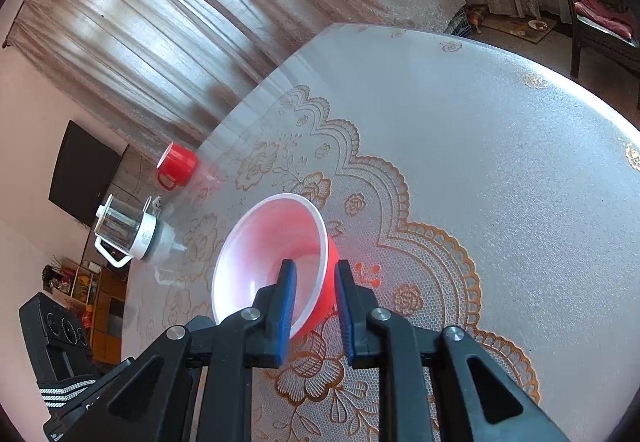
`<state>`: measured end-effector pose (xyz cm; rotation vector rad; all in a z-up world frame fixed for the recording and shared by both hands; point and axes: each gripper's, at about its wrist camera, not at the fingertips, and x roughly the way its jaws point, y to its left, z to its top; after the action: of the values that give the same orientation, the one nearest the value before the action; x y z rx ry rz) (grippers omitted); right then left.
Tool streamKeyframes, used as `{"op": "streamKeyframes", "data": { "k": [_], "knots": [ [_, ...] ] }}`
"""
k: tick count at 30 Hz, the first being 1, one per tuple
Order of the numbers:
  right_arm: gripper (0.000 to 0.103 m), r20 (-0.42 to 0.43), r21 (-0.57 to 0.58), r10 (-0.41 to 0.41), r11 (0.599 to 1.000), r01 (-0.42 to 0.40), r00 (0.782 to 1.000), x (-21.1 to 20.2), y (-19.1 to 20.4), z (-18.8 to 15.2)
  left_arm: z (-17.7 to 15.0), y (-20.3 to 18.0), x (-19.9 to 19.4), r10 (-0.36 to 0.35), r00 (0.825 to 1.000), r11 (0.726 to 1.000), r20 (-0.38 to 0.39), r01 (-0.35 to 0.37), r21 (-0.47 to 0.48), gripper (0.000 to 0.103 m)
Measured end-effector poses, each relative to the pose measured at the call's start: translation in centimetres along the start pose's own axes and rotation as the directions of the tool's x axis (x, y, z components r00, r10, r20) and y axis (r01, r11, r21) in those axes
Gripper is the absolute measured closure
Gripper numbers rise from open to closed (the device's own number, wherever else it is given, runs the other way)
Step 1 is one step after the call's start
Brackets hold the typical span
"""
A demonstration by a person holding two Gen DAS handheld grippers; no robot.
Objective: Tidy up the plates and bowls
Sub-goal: 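Move the left tool to the red bowl rim and grasp it, then lift the red bowl with the left tool and lower it into the yellow bowl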
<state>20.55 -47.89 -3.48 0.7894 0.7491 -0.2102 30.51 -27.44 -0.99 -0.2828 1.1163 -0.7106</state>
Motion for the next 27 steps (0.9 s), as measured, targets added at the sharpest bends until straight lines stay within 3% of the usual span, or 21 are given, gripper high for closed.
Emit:
{"op": "streamKeyframes", "data": {
  "k": [4,27],
  "knots": [
    [0.094,-0.015,-0.003,0.001,1.000,-0.001,1.000,0.4,0.0,-0.3,-0.6,-0.7,-0.1,-0.023,1.000,0.999,0.000,0.023,0.025,0.087],
    [0.094,-0.085,-0.031,0.080,0.996,-0.083,0.993,-1.9,1.7,-5.4,-6.4,1.0,-6.8,0.029,0.998,1.000,0.047,-0.030,0.007,0.088]
  ]
}}
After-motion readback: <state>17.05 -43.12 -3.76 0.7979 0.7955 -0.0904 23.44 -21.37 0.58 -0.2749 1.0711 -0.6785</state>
